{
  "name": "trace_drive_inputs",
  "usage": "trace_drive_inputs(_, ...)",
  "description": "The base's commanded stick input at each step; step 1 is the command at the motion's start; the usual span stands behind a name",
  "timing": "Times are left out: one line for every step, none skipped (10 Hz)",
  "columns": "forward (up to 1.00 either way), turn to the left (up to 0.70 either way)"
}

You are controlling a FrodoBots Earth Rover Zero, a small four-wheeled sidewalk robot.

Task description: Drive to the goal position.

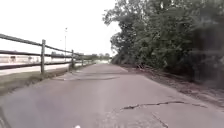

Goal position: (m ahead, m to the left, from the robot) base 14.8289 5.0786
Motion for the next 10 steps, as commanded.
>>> trace_drive_inputs(1.00,-0.07)
trace_drive_inputs(1.00,-0.07)
trace_drive_inputs(1.00,-0.07)
trace_drive_inputs(1.00,-0.07)
trace_drive_inputs(1.00,-0.07)
trace_drive_inputs(1.00,-0.07)
trace_drive_inputs(1.00,-0.07)
trace_drive_inputs(1.00,-0.07)
trace_drive_inputs(1.00,-0.07)
trace_drive_inputs(1.00,-0.07)
